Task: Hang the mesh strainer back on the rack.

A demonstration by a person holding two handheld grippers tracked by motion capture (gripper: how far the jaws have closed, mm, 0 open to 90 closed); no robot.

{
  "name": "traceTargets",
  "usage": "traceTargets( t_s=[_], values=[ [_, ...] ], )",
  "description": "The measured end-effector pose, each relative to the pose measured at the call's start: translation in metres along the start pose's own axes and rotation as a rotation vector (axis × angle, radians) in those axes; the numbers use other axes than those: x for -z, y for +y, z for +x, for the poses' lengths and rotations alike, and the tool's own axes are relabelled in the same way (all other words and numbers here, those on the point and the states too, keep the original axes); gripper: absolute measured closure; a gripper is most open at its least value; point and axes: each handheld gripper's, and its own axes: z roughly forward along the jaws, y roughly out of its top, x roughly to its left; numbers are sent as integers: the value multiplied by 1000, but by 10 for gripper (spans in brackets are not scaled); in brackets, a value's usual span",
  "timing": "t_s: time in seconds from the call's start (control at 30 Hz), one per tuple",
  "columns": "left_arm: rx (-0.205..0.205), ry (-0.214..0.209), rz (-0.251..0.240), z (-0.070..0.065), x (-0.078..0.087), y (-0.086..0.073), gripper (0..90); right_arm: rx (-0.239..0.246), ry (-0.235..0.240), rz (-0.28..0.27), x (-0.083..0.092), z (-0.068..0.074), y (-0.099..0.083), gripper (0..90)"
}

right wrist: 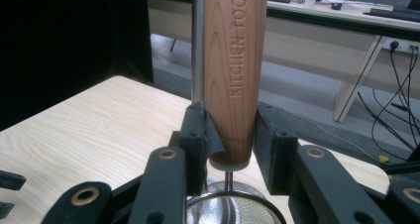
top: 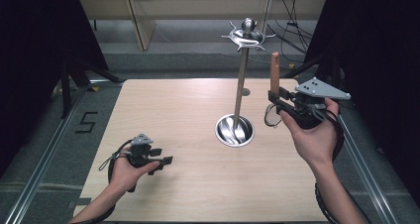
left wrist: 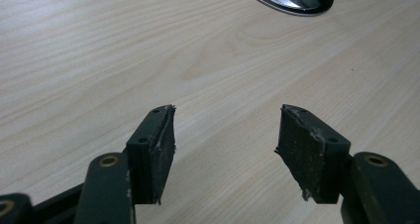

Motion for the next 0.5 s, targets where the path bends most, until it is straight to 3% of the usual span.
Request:
traceTargets(
  t_s=[0.1, 0.23, 0.27, 0.3, 0.5],
  values=[
    [-2, -4, -2, 0, 0, 0, 383, -29, 14, 9, -1, 1, 2, 691],
    [11, 1, -12, -1, -1, 0, 383, -3, 14, -8, -4, 0, 4, 691],
    [3, -1, 1, 0, -1, 0, 383, -36, 22, 13, -3, 2, 5, 691],
    [0, 7, 8, -1, 0, 0, 383, -20, 21, 7, -4, 1, 5, 691],
    [1, -5, 4, 0, -2, 0, 383, -32, 38, 13, -7, 3, 9, 691]
  ],
)
